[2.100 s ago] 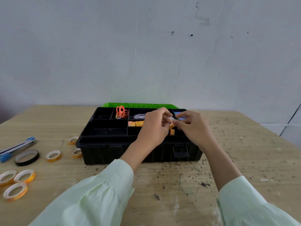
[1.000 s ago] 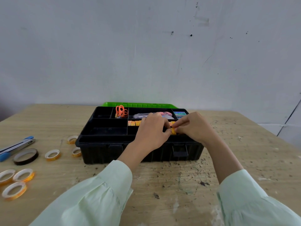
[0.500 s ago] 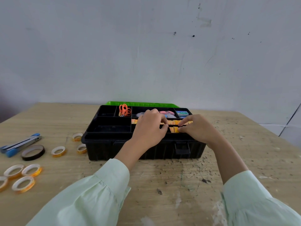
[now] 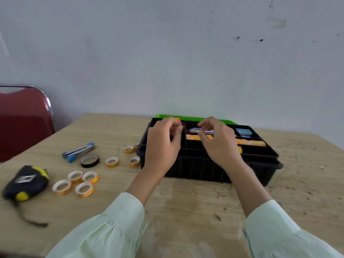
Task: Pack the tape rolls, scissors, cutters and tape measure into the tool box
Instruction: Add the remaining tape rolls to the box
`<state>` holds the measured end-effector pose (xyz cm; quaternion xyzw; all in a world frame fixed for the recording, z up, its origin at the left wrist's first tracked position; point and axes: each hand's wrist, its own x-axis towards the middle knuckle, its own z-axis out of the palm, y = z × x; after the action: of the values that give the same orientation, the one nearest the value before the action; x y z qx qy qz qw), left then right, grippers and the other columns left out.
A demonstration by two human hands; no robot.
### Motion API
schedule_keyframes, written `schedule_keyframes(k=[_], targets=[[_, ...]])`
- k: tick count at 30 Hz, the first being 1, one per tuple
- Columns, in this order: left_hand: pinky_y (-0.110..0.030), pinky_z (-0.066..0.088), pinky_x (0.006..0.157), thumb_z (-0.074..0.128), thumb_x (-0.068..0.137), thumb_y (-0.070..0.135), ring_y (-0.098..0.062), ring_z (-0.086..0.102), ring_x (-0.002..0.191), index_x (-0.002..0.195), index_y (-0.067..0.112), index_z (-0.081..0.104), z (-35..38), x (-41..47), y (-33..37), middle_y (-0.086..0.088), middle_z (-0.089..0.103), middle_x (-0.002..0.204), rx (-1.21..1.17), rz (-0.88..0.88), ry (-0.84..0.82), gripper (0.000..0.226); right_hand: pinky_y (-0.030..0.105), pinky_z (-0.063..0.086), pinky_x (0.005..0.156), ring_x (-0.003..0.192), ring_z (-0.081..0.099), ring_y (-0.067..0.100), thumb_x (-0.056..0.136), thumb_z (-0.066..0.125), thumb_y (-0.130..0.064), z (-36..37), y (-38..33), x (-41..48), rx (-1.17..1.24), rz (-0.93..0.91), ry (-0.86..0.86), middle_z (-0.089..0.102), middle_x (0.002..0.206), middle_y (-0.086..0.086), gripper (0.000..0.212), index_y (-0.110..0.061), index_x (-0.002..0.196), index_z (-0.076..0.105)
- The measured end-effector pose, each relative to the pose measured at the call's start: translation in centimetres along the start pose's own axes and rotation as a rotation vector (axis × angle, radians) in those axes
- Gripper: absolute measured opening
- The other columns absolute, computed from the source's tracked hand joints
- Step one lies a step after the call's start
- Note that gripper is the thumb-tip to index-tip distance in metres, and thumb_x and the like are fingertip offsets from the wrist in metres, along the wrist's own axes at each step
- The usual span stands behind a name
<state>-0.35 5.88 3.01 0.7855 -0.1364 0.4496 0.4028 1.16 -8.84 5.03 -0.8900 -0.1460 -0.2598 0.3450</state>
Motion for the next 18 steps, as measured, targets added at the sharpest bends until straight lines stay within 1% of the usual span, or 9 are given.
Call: schedule_keyframes(k=[2,3,4,6,7,9,12,15,18], targets=[[-0.021,0.045,0.07,0.05,0.089,0.002,-0.01,0.056,0.079,0.092,0.009,0.061,-2.1,-0.5,-1.9,0.002,0.06,0.087,0.006,-0.049,0.129,0.013,0.02,0.032,0.08,0.111,0.052,0.018,0.093,0.057,-0.021,2.3,-1.6,0.0,-0.002,-0.068,-0.079,0.064,0.113,0.0,0.024,-0.017,0.117,0.059],[-0.018,0.044,0.07,0.047,0.089,-0.001,-0.011,0.055,0.081,0.094,0.008,0.06,-3.0,-0.8,-2.9,-0.001,0.058,0.091,0.029,-0.095,0.159,0.017,0.023,0.035,0.09,0.118,0.05,0.018,0.094,0.055,-0.025,3.2,-2.3,0.1,-0.021,-0.095,-0.134,0.06,0.123,0.0,0.032,-0.018,0.125,0.056],[-0.016,0.043,0.071,0.046,0.088,-0.004,-0.011,0.054,0.083,0.095,0.008,0.059,-3.9,-1.1,-4.2,-0.003,0.057,0.094,0.067,-0.151,0.151,0.019,0.029,0.034,0.102,0.127,0.045,0.018,0.097,0.051,-0.03,4.0,-2.8,0.2,-0.06,-0.118,-0.205,0.054,0.134,0.0,0.039,-0.019,0.135,0.049],[-0.022,0.046,0.08,0.047,0.087,-0.004,-0.015,0.054,0.088,0.096,0.011,0.059,-5.5,-1.8,-7.0,-0.004,0.053,0.099,0.18,-0.304,0.027,0.022,0.043,0.02,0.117,0.142,0.028,0.016,0.1,0.04,-0.04,5.7,-3.7,0.3,-0.179,-0.138,-0.36,0.035,0.152,-0.004,0.051,-0.024,0.147,0.032],[-0.028,0.045,0.086,0.048,0.087,-0.002,-0.018,0.053,0.095,0.099,0.013,0.06,-6.0,-2.1,-8.3,-0.003,0.052,0.102,0.268,-0.376,-0.075,0.022,0.047,0.013,0.118,0.146,0.019,0.014,0.1,0.035,-0.045,6.1,-3.8,0.3,-0.244,-0.128,-0.421,0.026,0.157,-0.005,0.054,-0.027,0.15,0.025],[-0.032,0.041,0.096,0.05,0.089,0.004,-0.022,0.048,0.112,0.112,0.015,0.059,-7.1,-2.9,-10.7,-0.004,0.051,0.115,0.496,-0.466,-0.286,0.027,0.048,0.007,0.118,0.148,0.011,0.013,0.1,0.026,-0.051,7.0,-4.0,0.3,-0.332,-0.099,-0.496,0.018,0.16,-0.006,0.057,-0.029,0.152,0.018],[-0.036,0.036,0.104,0.053,0.091,0.014,-0.024,0.04,0.125,0.133,0.016,0.046,-7.9,-3.5,-12.5,-0.006,0.047,0.132,0.74,-0.492,-0.493,0.043,0.047,0.006,0.119,0.148,0.011,0.013,0.099,0.018,-0.055,7.3,-3.9,0.3,-0.395,-0.076,-0.522,0.021,0.159,-0.005,0.059,-0.03,0.152,0.016],[-0.038,0.034,0.103,0.05,0.093,0.02,-0.025,0.039,0.125,0.133,0.015,0.045,-8.1,-3.6,-13.3,-0.007,0.047,0.132,0.855,-0.505,-0.569,0.04,0.045,0.006,0.119,0.148,0.011,0.014,0.099,0.015,-0.056,7.2,-3.8,0.2,-0.42,-0.067,-0.534,0.023,0.158,-0.003,0.061,-0.028,0.153,0.016],[-0.035,0.039,0.098,0.053,0.092,0.019,-0.025,0.045,0.117,0.126,0.014,0.053,-8.1,-3.5,-13.7,-0.007,0.051,0.124,0.818,-0.494,-0.525,0.034,0.044,0.007,0.119,0.148,0.011,0.014,0.098,0.015,-0.057,7.3,-3.7,0.2,-0.425,-0.08,-0.518,0.025,0.158,-0.003,0.062,-0.027,0.152,0.017]])
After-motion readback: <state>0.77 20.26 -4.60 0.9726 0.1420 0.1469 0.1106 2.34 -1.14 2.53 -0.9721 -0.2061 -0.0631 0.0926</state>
